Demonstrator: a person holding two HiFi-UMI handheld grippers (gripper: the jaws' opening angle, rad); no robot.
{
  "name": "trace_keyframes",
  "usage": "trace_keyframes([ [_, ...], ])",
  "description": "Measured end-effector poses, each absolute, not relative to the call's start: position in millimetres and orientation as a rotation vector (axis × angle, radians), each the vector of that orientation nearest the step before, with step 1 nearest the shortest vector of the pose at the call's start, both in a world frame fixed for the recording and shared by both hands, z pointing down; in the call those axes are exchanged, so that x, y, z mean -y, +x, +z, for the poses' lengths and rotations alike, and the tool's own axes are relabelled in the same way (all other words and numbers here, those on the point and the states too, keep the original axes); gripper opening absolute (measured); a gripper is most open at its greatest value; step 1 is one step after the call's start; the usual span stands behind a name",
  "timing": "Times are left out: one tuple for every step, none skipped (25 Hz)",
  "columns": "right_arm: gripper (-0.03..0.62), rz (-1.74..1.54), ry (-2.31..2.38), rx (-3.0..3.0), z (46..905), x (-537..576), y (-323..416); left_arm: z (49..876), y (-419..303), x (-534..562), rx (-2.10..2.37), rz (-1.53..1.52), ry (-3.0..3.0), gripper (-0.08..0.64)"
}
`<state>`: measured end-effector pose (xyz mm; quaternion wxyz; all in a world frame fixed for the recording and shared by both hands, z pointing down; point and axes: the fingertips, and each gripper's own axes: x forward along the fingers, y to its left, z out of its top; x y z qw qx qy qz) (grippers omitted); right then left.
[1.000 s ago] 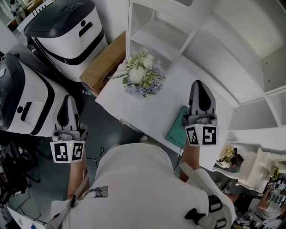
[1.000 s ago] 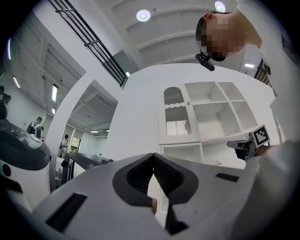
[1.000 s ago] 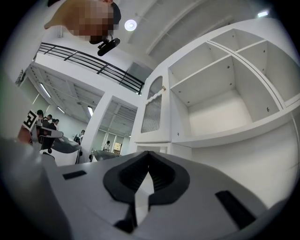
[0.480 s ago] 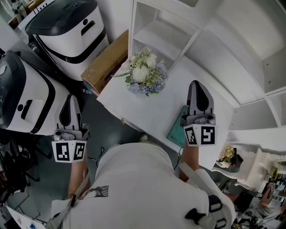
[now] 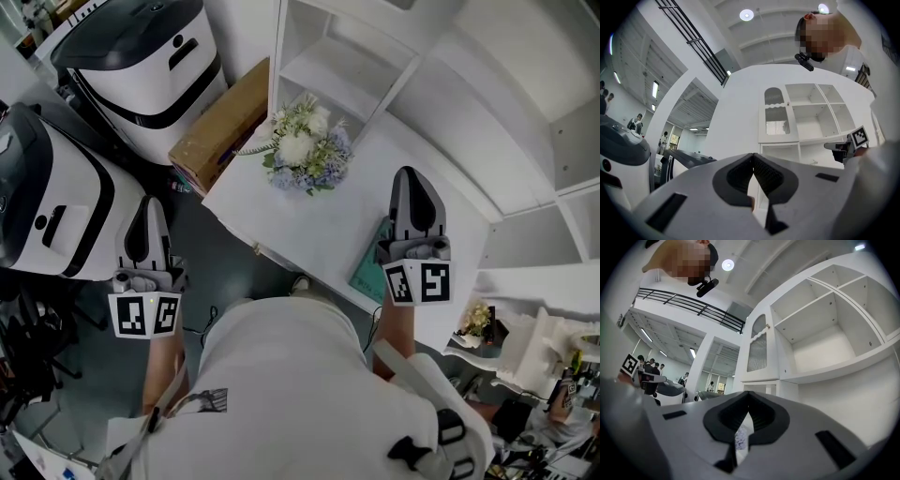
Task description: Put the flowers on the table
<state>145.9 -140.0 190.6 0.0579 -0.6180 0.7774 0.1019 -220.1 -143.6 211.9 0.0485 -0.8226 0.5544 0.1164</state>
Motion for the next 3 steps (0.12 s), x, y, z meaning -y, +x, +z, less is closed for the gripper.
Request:
trace_keyframes([
  [0.011, 0.302, -1.869, -2.356, 191.0, 139.5, 145.4, 213.0, -220.2, 142.8, -1.691, 0.353, -2.511, 0.015],
  [0.011, 0.292, -1.865, -2.355, 191.5, 138.9, 145.0, 214.3, -220.5, 142.0, -1.693, 0.352, -2.514, 0.015],
  [0.011, 0.282, -1.86, -2.353, 191.9, 138.3, 144.6, 215.6, -220.8, 141.1, -1.695, 0.351, -2.518, 0.015],
])
